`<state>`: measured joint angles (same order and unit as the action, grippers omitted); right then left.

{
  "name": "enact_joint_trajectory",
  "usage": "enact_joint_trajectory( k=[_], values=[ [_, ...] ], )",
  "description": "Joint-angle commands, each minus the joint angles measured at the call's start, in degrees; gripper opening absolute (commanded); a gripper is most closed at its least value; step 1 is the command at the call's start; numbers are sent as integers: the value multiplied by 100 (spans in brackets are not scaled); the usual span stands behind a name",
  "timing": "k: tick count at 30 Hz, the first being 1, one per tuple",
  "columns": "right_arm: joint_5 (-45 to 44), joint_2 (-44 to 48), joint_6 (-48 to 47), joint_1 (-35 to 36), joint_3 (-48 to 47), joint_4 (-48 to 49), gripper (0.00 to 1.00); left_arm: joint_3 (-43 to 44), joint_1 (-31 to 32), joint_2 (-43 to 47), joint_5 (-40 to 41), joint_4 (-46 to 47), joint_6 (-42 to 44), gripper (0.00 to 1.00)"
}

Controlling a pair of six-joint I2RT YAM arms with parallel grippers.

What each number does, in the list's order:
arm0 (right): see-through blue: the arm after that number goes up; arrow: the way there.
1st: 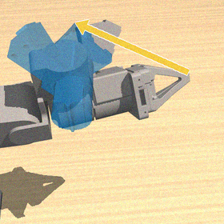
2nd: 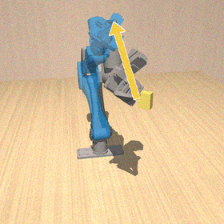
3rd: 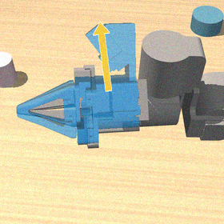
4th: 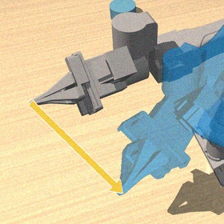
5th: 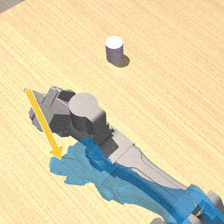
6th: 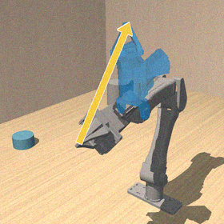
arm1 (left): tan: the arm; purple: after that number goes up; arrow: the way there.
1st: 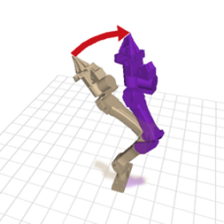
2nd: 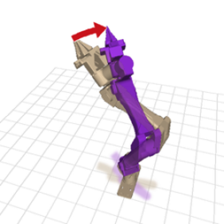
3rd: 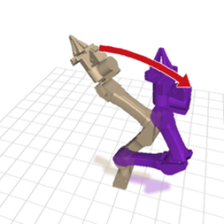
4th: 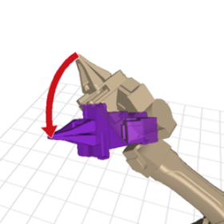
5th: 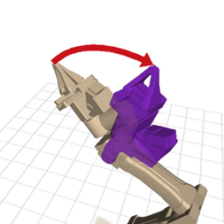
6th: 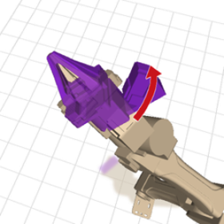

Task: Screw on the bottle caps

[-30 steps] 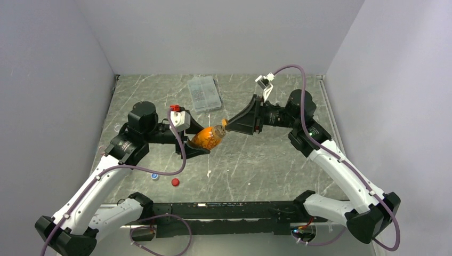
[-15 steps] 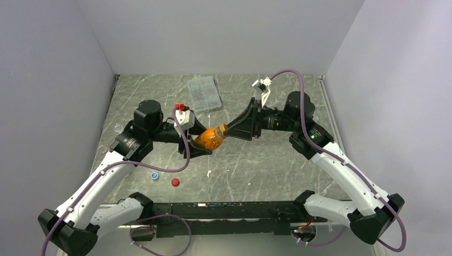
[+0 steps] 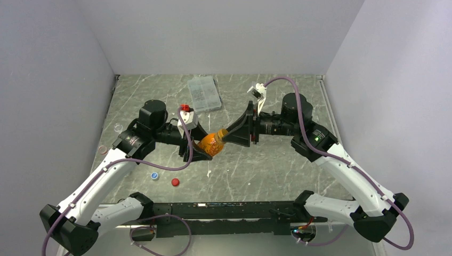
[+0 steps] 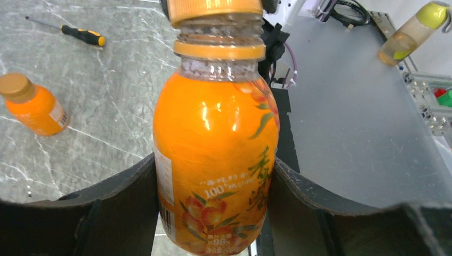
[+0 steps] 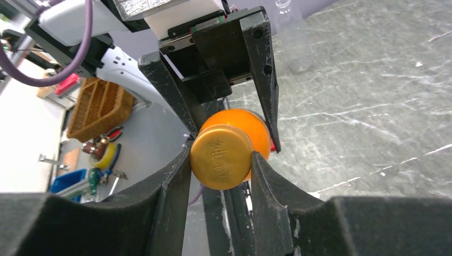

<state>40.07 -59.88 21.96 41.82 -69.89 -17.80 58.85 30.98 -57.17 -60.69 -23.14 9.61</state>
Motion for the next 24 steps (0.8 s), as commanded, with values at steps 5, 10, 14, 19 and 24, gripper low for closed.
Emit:
enact_joint_trajectory(
  k=[5,10,14,19,24],
  values=[
    [113,3,-349,513,-246,-386,27,262,31,-110,295,538,-486,1],
    [40,-15,-370,615,-228,-417,27,114,37,-31,460,969,-821,0],
    [18,-65,-315,641,-189,-426,27,39,61,70,649,1084,-835,0],
    [-139,-249,-162,643,-223,-687,26,-5,163,189,1269,1143,-677,0],
    [-558,-455,197,643,-230,-958,26,-30,357,270,2129,1279,-525,0]
  ],
)
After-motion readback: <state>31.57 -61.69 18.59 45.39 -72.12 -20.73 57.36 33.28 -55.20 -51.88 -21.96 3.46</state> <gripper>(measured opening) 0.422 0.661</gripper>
